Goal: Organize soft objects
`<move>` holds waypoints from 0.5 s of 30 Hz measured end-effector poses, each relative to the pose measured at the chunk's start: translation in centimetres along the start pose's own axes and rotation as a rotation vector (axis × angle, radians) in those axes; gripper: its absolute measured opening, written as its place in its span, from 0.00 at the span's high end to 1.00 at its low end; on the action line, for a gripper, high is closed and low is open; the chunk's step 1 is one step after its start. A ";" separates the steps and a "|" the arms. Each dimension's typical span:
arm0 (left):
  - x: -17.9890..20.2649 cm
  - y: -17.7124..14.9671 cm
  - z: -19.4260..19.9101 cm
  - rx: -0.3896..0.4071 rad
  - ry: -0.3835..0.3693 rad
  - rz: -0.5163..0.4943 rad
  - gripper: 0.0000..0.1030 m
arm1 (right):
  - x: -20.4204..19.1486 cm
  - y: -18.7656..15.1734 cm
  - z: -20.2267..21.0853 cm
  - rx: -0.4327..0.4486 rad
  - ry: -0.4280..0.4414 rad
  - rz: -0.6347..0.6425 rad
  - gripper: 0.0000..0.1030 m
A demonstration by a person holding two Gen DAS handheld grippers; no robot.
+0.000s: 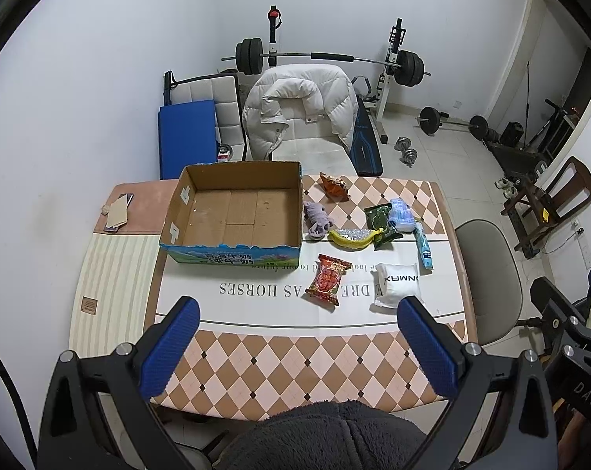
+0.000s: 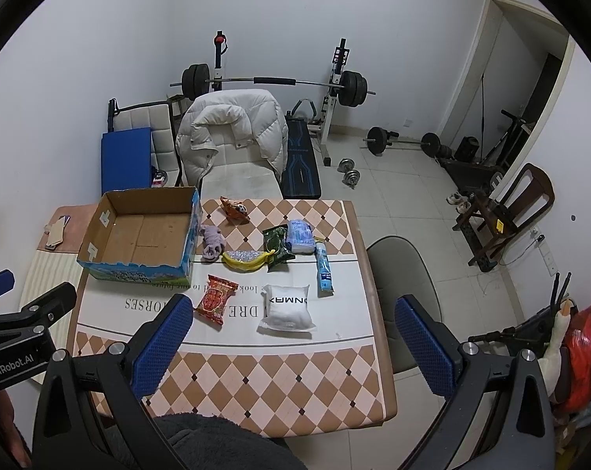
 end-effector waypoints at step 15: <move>-0.1 0.1 0.0 -0.001 -0.001 0.000 0.00 | 0.1 0.0 0.0 0.003 0.004 -0.007 0.00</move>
Point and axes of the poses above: each gripper's, at about its wrist camera, not at the fingertips, and z roughly against the way its jaws point, x to its right, y to its top, the point moved 3 cm from there along -z, roughly the way its jaws point, and after that the axes turned 9 degrees about x, right-handed, at the moved point
